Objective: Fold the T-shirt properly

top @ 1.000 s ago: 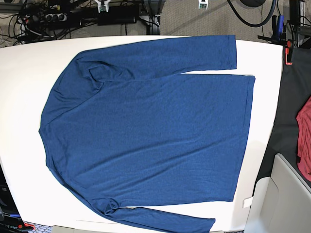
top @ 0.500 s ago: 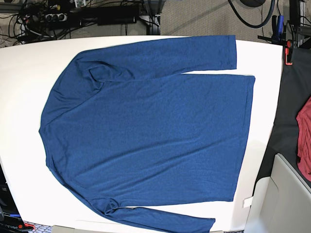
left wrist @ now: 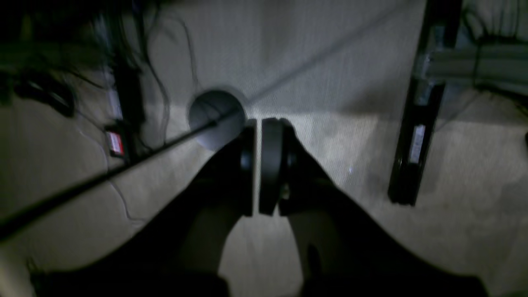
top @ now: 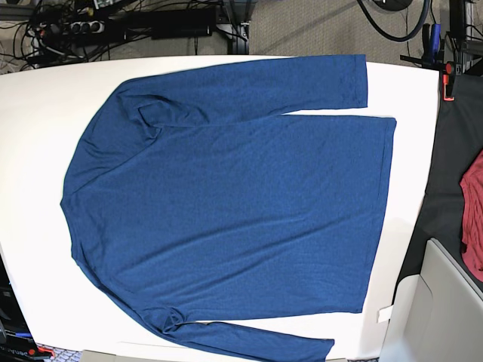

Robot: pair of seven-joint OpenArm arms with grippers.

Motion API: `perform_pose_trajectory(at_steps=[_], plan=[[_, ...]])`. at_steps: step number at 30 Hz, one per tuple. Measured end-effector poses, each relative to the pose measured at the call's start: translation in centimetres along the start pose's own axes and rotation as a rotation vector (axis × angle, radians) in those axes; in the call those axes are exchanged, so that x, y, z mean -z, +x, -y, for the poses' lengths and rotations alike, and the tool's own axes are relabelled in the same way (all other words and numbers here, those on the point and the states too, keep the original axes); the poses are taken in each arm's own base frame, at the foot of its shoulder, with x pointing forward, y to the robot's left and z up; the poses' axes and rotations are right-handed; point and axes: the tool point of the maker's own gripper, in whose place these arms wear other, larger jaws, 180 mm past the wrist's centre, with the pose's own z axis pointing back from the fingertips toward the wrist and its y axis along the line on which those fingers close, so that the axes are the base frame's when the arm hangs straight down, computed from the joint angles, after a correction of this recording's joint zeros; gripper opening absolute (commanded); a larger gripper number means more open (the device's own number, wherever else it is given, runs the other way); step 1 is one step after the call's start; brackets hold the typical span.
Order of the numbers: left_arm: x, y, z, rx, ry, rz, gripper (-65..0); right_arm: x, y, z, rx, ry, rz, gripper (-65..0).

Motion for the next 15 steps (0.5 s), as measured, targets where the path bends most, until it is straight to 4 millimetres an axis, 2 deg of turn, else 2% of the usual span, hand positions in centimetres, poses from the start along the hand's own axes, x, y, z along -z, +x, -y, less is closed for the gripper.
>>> perform_pose_trajectory(at_steps=[5, 11, 15], plan=[[-3.5, 3.4, -0.5, 0.037, -0.005, 0.099, -65.0, -2.5, 3.6, 3.4, 0.007, -0.085, 0.105, -65.0], [-6.3, 9.7, -0.5, 0.045, -0.013, 0.272, -65.0, -4.5, 6.2, 4.4, -0.159, -0.122, 0.167, -65.0], [-8.4, 12.5, -0.6, -0.016, -0.035, 0.343, -65.0, -6.2, 8.0, 5.2, -0.179, -0.181, 0.203, -65.0]])
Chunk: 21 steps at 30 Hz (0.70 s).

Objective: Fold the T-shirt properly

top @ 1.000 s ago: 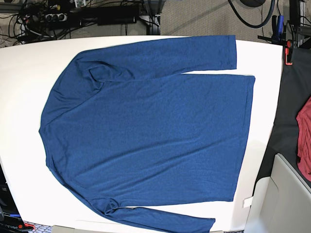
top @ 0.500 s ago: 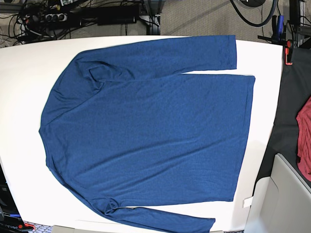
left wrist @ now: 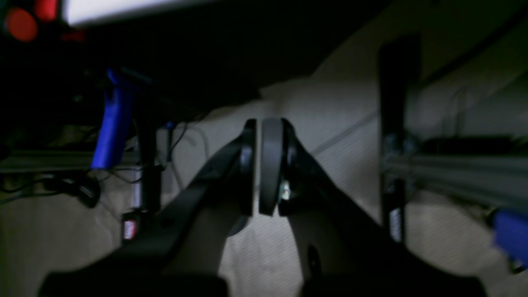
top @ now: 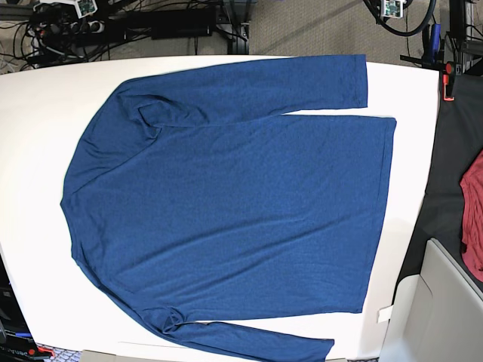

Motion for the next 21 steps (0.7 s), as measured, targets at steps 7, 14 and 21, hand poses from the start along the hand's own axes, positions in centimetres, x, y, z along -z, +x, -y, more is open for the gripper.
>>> perform_pose_trajectory(at_steps=[7, 14, 21], plan=[[-1.0, 4.7, 0.3, -0.087, -0.028, 0.111, -65.0, -0.9, 3.8, 2.6, -0.009, -0.069, 0.089, -65.0], [-0.5, 5.8, 1.3, -0.118, -0.055, 0.085, -65.0, -1.5, 7.2, 3.4, -0.014, -0.085, 0.177, -65.0], [2.1, 7.2, 3.3, -0.147, -0.097, 0.052, -65.0, -1.2, 9.0, 4.2, -0.012, -0.110, 0.228, -64.8]])
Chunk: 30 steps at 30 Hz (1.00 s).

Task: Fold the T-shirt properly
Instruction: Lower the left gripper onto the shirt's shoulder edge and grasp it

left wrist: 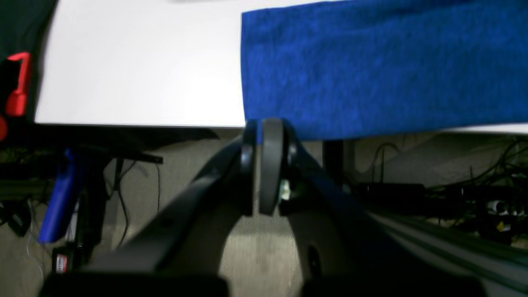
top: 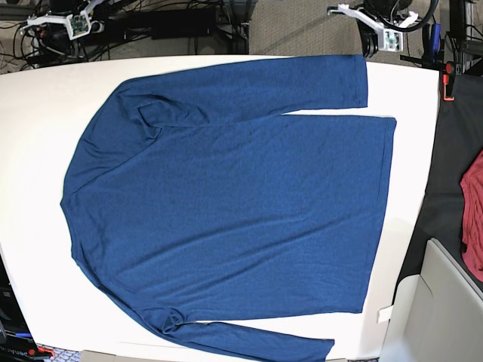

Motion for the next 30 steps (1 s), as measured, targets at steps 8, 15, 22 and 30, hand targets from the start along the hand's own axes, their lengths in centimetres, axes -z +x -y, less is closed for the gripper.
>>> perform_pose_trajectory(at_steps=[8, 15, 22, 30], plan=[[1.7, 0.9, 0.4, -0.007, -0.010, -0.048, -56.5, 1.3, 0.1, 0.9, 0.014, -0.037, -0.037, -64.7], [1.9, 1.2, 0.4, -0.013, -0.011, -0.044, -41.1, 1.8, 0.4, 1.1, 0.024, -0.051, -0.038, -64.2], [1.5, 1.5, 3.9, -0.097, -0.214, -0.039, -38.4, 2.6, 1.4, 1.7, 0.211, -0.054, 0.002, -52.8], [2.6, 2.5, 3.7, -0.083, -0.207, -0.053, -38.4, 2.8, 1.4, 2.2, 0.269, -0.028, 0.011, -52.4]])
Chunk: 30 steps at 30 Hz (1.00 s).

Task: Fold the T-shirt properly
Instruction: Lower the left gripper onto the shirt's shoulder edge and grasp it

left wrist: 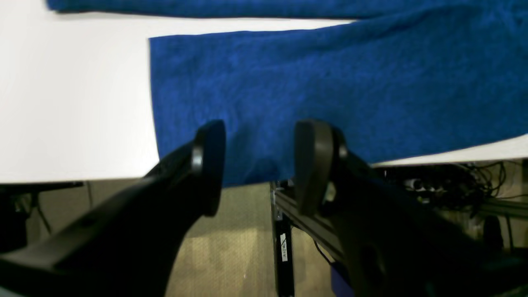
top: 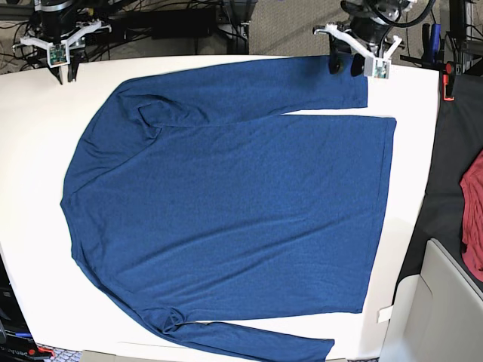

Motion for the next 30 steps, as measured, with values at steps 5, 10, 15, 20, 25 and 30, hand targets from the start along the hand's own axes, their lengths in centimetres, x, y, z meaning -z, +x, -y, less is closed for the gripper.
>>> perform_pose_trajectory(at_steps=[5, 10, 15, 20, 25, 30], plan=[[1.1, 1.6, -2.3, -0.018, 0.066, -0.012, -38.3, 0.0, 0.1, 0.1, 0.001, -0.005, 0.003, -52.4], [1.2, 2.8, -4.2, -0.036, 0.119, -0.001, -38.2, 0.0, 0.3, 0.1, 0.000, -0.006, 0.007, -52.4], [1.5, 1.0, -4.5, -0.052, 0.124, -0.060, -38.1, 0.0, 0.3, 0.1, 0.000, -0.006, 0.008, -52.4], [1.9, -0.2, -4.9, -0.068, 0.130, -0.089, -38.1, 0.0, 0.3, 0.1, 0.001, -0.007, 0.007, -52.4], [2.2, -1.5, -5.2, -0.083, 0.134, -0.115, -38.2, 0.0, 0.3, 0.1, 0.001, -0.007, 0.007, -52.4], [2.1, -2.0, -4.5, -0.107, 0.127, -0.106, -38.5, 0.0, 0.3, 0.1, 0.002, -0.007, 0.009, -52.4]])
